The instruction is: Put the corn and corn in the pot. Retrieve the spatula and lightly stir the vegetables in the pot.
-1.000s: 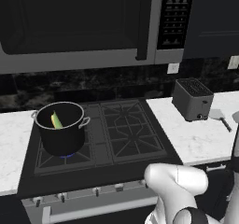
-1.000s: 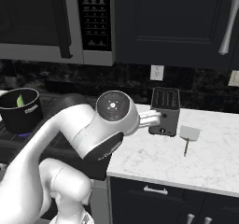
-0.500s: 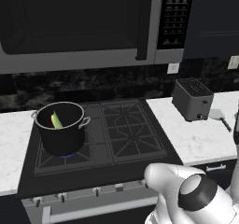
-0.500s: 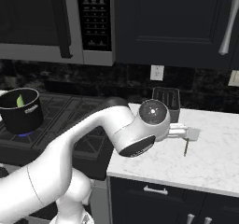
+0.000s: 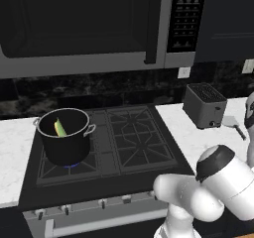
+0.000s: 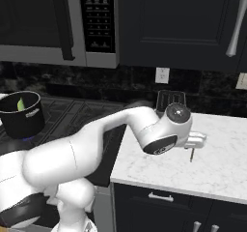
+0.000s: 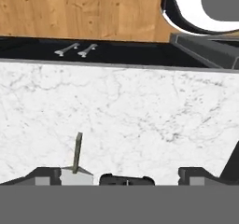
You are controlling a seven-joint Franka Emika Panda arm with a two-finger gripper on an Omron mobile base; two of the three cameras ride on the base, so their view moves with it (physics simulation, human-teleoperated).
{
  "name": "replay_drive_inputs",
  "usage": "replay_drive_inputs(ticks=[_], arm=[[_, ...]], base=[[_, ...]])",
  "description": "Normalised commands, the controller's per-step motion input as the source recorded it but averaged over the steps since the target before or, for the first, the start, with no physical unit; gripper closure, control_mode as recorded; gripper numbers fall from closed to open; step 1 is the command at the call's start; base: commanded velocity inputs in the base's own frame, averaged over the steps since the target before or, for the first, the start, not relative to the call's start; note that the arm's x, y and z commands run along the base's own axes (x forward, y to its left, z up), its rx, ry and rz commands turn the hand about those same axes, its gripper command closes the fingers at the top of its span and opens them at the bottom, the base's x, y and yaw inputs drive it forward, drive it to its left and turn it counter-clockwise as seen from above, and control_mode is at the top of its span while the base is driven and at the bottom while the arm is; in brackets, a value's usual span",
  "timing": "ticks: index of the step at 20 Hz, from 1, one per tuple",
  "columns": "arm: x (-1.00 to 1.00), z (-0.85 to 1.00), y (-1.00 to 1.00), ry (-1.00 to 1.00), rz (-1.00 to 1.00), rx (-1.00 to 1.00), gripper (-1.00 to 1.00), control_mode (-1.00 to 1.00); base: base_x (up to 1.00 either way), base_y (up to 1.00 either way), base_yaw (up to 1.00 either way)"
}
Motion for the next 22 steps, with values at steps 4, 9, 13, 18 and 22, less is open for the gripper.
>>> replay_drive_inputs(ticks=[4,9,13,18,22], arm=[[0.19,-0.54,-0.24,0.00,-0.13,0.08,-1.00,-1.00],[0.16,-0.49,-0.11,0.00,-0.10,0.14,-1.00,-1.00],[0.31,-0.35,-0.07,0.00,-0.11,0.12,-1.00,-1.00],[0.48,-0.30,-0.19,0.05,-0.13,0.11,-1.00,-1.00],[0.44,-0.35,-0.19,0.00,-0.10,0.03,-1.00,-1.00]], base=[[0.00,0.00,0.00],[0.00,0.00,0.00],[0.00,0.00,0.00],[0.00,0.00,0.00],[0.00,0.00,0.00]])
